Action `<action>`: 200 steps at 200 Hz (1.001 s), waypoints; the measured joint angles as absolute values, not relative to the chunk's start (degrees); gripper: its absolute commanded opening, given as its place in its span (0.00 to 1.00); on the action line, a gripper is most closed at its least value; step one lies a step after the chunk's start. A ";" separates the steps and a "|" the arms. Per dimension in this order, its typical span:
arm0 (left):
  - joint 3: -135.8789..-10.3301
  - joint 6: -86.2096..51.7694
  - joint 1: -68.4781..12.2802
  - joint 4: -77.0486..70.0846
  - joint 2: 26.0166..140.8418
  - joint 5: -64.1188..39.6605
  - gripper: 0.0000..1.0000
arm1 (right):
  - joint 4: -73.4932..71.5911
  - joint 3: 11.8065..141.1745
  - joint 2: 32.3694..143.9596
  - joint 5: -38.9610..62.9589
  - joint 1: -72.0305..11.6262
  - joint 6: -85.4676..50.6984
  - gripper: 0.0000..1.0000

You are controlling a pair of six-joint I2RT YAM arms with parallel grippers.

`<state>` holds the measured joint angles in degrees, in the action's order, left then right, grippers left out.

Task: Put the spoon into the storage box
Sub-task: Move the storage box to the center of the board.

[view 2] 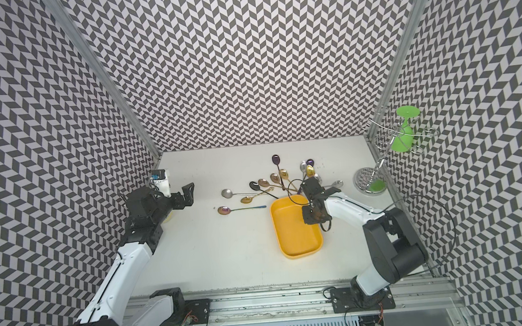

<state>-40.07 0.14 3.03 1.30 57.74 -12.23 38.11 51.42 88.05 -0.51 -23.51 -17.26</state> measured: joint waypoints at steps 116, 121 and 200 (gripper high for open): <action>-39.24 0.38 2.96 1.28 57.87 -17.43 0.96 | 37.04 47.37 83.18 5.87 -27.27 -21.54 0.02; -39.13 0.40 2.85 1.34 58.02 -17.74 0.96 | 36.82 47.09 82.83 6.00 -27.35 -21.96 0.02; -38.11 1.34 -0.14 1.41 61.23 -20.64 0.95 | 31.35 40.95 79.00 9.47 -27.59 -28.88 0.19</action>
